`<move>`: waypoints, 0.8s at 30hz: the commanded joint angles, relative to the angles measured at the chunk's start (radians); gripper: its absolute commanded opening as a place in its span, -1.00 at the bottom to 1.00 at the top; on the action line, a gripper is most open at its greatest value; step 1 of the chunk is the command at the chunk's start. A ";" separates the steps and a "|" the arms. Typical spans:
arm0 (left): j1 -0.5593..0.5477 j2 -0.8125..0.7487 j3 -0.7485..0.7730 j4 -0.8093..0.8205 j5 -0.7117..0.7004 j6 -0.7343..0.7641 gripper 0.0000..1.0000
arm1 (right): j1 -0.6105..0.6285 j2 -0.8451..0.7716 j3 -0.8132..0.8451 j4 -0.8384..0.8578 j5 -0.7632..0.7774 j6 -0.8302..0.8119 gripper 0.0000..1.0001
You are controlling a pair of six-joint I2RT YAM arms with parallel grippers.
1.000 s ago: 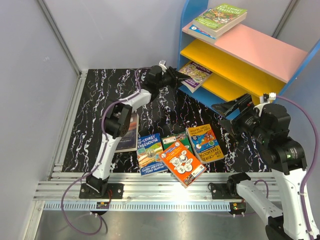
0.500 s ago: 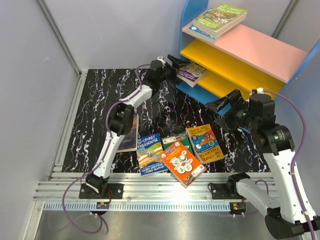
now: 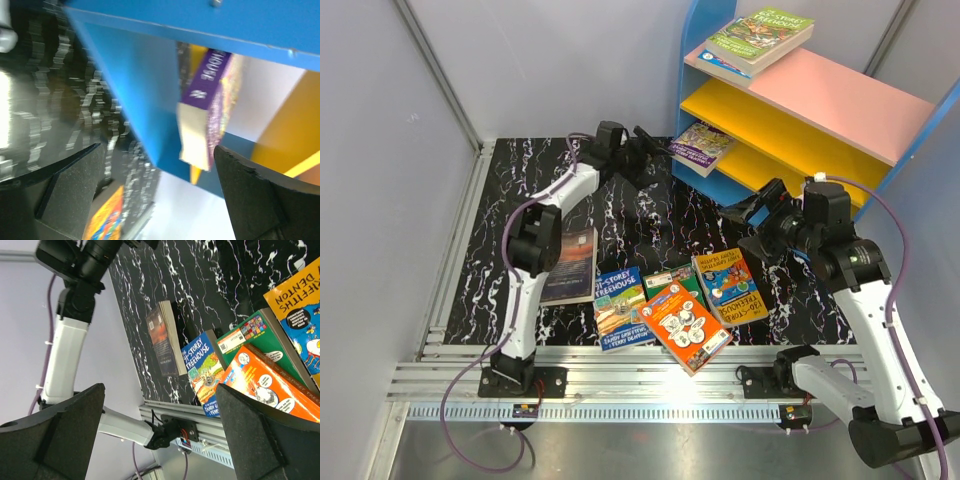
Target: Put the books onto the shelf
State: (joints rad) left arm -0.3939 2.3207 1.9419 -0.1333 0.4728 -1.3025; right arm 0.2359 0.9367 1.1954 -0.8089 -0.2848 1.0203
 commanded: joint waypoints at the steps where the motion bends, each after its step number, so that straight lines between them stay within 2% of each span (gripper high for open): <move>1: 0.024 -0.136 0.002 -0.129 0.024 0.159 0.97 | 0.006 0.014 -0.034 0.074 -0.079 -0.045 0.99; 6: 0.006 -0.334 -0.144 -0.328 -0.077 0.383 0.97 | 0.006 0.100 -0.158 0.059 -0.151 -0.140 0.99; 8: -0.023 -0.460 -0.277 -0.359 -0.120 0.466 0.97 | 0.005 0.129 -0.261 0.092 -0.212 -0.146 0.99; 10: -0.057 -0.585 -0.386 -0.385 -0.137 0.508 0.97 | 0.006 0.154 -0.357 0.140 -0.250 -0.135 0.99; 11: -0.069 -0.625 -0.490 -0.393 -0.146 0.517 0.97 | 0.006 0.165 -0.379 0.145 -0.257 -0.138 0.99; 16: -0.167 -0.862 -0.782 -0.443 -0.218 0.537 0.98 | 0.006 0.244 -0.448 0.128 -0.275 -0.193 1.00; 18: -0.172 -0.978 -0.906 -0.475 -0.275 0.526 0.97 | 0.008 0.248 -0.465 0.158 -0.287 -0.193 0.99; 21: -0.161 -1.078 -0.942 -0.578 -0.433 0.554 0.98 | 0.006 0.246 -0.488 0.188 -0.303 -0.181 1.00; 24: -0.161 -1.022 -0.821 -0.739 -0.630 0.670 0.97 | 0.009 0.241 -0.500 0.197 -0.315 -0.180 1.00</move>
State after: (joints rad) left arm -0.5640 1.2892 1.0161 -0.7486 0.0933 -0.7475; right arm 0.2375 1.1908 0.7025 -0.6586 -0.5545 0.8585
